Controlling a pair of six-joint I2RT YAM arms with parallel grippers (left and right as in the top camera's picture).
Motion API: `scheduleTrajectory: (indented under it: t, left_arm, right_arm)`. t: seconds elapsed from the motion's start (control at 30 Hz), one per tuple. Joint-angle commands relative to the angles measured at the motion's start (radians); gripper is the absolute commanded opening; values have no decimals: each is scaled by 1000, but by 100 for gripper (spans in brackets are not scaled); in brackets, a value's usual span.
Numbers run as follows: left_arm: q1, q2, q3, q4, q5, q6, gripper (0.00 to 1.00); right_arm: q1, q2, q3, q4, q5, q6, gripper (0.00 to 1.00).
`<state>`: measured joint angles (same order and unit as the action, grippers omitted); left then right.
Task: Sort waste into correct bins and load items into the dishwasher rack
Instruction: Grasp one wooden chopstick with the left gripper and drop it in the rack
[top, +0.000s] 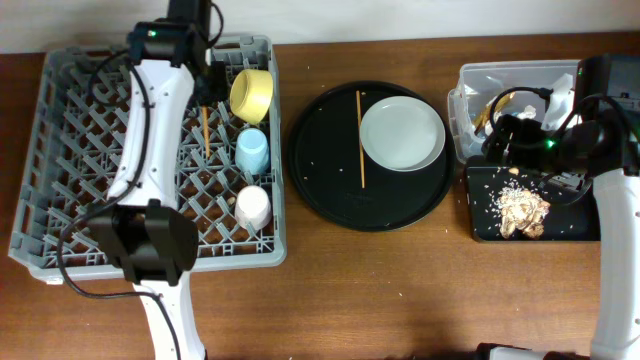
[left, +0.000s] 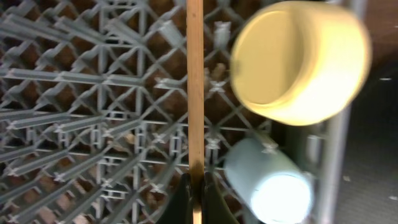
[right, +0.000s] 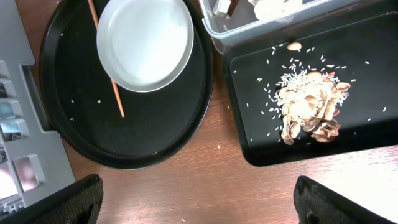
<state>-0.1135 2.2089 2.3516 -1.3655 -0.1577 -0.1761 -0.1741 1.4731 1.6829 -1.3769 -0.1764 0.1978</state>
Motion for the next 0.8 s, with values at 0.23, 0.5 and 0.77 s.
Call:
scheduleTrajectory:
  t: [0.23,0.5,0.77]
  left_arm:
    - [39,182,-60,39,-26,103,55]
    - [-19,89,126,-4,-19,103,58]
    - [-249,74,115,-18,94,-95,56]
  right_arm:
    - [-3,0,4,0,13,-10,99]
    - [-3,0,4,0,13,-10,98]
    - [-3,0,4,0,13,-10,98]
